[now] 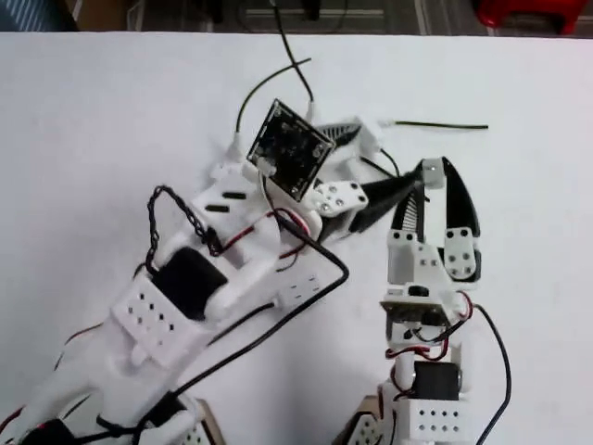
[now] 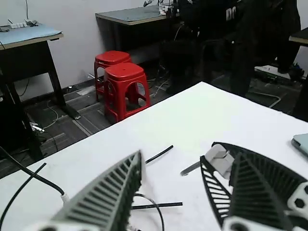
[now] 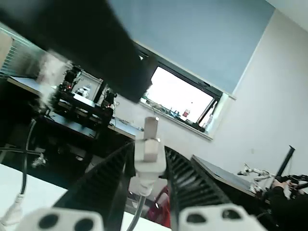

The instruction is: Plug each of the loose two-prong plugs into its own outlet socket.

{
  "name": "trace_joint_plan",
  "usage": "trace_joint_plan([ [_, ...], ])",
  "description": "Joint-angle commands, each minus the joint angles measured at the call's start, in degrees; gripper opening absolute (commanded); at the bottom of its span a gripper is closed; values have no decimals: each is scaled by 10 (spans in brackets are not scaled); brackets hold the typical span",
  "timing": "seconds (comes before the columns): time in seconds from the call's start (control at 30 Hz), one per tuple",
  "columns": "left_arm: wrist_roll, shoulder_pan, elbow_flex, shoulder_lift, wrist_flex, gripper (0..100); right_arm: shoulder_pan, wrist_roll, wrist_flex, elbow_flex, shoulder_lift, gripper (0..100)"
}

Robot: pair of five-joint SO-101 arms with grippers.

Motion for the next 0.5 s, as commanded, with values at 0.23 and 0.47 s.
trace_joint_plan([
  [0.23, 27, 40, 13, -22, 21, 294, -18, 0, -26, 2, -7, 30],
  [0.47, -8, 31, 96, -22, -84, 294, -22, -4, -68, -7, -7, 31],
])
